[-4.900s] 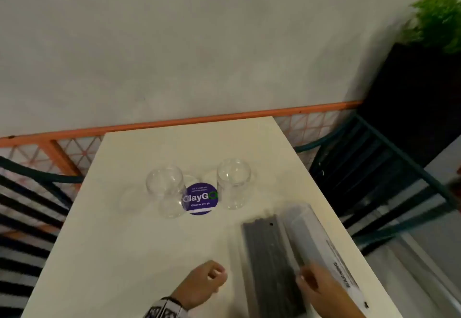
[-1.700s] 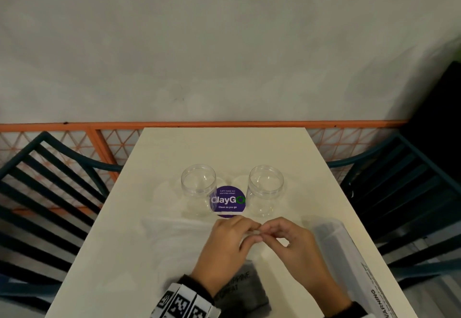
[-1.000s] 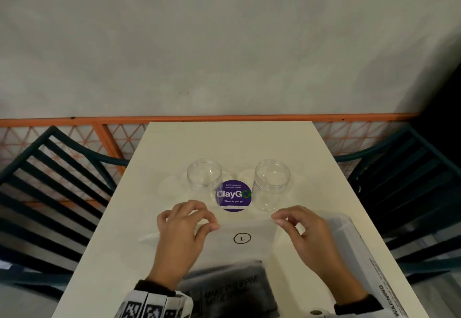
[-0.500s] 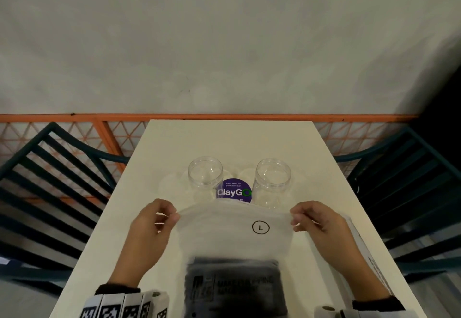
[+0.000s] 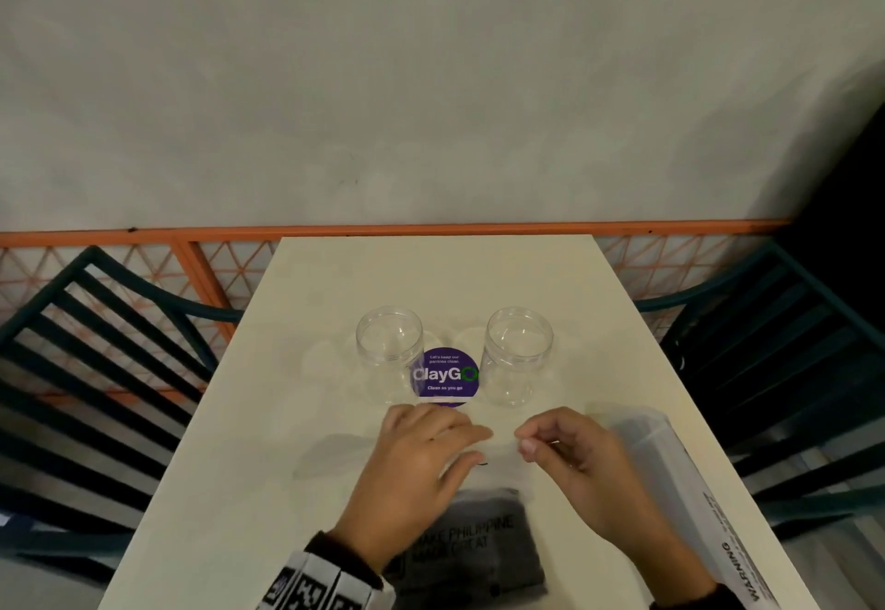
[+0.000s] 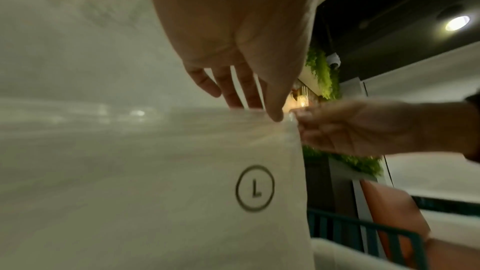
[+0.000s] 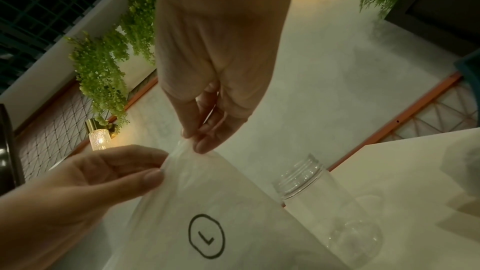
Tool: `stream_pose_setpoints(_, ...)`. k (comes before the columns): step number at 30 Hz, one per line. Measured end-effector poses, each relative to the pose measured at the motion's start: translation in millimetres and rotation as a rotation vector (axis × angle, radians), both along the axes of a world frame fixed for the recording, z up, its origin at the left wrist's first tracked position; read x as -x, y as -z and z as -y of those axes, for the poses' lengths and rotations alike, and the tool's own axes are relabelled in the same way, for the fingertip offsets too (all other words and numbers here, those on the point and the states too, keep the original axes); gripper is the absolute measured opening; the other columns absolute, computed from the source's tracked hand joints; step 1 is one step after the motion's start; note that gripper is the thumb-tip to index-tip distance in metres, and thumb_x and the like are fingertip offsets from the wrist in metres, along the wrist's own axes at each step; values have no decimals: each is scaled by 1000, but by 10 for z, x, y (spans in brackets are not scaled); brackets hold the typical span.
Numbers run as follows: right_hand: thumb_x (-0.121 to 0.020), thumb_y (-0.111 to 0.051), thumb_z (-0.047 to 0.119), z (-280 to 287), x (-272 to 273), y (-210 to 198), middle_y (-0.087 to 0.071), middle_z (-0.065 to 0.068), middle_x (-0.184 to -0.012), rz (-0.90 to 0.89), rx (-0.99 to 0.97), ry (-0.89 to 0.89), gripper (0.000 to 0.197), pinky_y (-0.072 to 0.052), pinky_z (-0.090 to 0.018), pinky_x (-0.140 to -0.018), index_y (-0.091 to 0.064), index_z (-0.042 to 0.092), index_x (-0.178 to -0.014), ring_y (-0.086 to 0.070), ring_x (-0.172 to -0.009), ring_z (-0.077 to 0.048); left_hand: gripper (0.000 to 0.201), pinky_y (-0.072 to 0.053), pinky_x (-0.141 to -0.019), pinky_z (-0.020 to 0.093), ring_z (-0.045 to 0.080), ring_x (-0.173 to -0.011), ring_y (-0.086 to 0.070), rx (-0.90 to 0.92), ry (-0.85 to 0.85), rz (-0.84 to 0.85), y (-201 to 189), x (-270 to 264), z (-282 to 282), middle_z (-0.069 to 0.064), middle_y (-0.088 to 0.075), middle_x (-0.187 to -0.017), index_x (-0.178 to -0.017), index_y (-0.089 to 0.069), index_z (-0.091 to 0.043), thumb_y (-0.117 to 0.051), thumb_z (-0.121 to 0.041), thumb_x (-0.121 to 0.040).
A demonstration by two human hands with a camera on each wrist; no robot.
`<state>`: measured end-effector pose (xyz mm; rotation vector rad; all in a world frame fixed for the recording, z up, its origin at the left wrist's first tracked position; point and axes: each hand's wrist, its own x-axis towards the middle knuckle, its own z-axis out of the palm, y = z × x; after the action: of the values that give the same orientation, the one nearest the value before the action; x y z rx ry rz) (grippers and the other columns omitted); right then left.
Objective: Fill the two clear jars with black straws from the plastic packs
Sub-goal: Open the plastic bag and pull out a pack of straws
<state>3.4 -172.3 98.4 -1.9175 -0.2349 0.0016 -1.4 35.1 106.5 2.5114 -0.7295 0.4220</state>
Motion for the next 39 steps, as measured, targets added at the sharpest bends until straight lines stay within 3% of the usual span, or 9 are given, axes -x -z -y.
stream_pose_setpoints(6,-81,-69,7,-6,13,13,-70,9,-88,24,-7,75,20,-55,-23,-78,-68,27,-80,-67,-83,-11,12,-38,-71,19,-2,-75,-55,78,-40,-137,127,22,-47,-18,-66,-83,-88,-61,-33,-50,-39,-86)
stream_pose_setpoints(12,-79,-71,15,-111,13,-84,-65,6,-80,48,104,60,10,-48,-9,-67,-66,23,-74,-62,-80,-7,19,-42,-69,20,-2,-71,-55,157,-110,-239,149,43,-198,-20,-64,-75,-78,-64,-30,-50,-42,-81)
stream_pose_setpoints(18,-78,-73,21,-176,-102,-222,-55,11,-88,6,228,-43,8,-43,-4,-71,-70,29,-80,-58,-82,-5,15,-39,-61,7,-1,-62,-53,546,-154,-660,7,51,-139,-14,-68,-68,-63,-67,-26,-75,-17,-71)
stream_pose_setpoints(22,-80,-67,8,-219,-105,-192,-55,8,-93,-9,299,-17,16,-43,0,-70,-70,19,-91,-61,-79,-5,10,-40,-59,9,0,-61,-53,676,-242,-631,-28,15,-158,-7,-69,-72,-68,-68,-25,-73,-20,-74)
stream_pose_setpoints(26,-82,-61,3,-252,-159,-116,-68,-3,-79,-38,141,208,13,-47,-4,-64,-68,14,-85,-67,-72,-13,15,-41,-63,11,7,-68,-55,370,-214,-364,-18,31,-173,-9,-63,-75,-81,-61,-25,-69,-14,-77)
stream_pose_setpoints(28,-84,-61,1,-190,-206,-111,-70,-5,-72,-134,-4,259,11,-52,-9,-64,-68,10,-87,-69,-70,-19,26,-46,-66,23,12,-70,-57,94,-254,-257,75,41,-327,-7,-61,-81,-81,-60,-24,-73,-5,-67)
stream_pose_setpoints(30,-85,-61,1,-85,-252,-113,-71,-7,-73,-206,-149,309,11,-57,-17,-67,-68,9,-86,-70,-67,-18,30,-49,-60,35,23,-67,-58,20,-411,-239,162,76,-539,1,-59,-80,-76,-61,-21,-79,-5,-59)
stream_pose_setpoints(34,-84,-62,0,-32,-250,-102,-69,-9,-71,-352,-323,288,13,-57,-21,-59,-67,12,-83,-66,-66,-19,30,-40,-58,33,24,-64,-53,274,-744,-420,143,156,-715,5,-54,-72,-73,-57,-11,-79,-31,-67)
stream_pose_setpoints(39,-85,-61,0,-255,-181,-22,-71,-8,-79,-509,-337,148,10,-55,-25,-63,-68,7,-87,-68,-69,-16,21,-55,-71,33,23,-72,-63,905,-576,-786,110,105,-622,10,-70,-74,-72,-68,-4,-67,-24,-80)
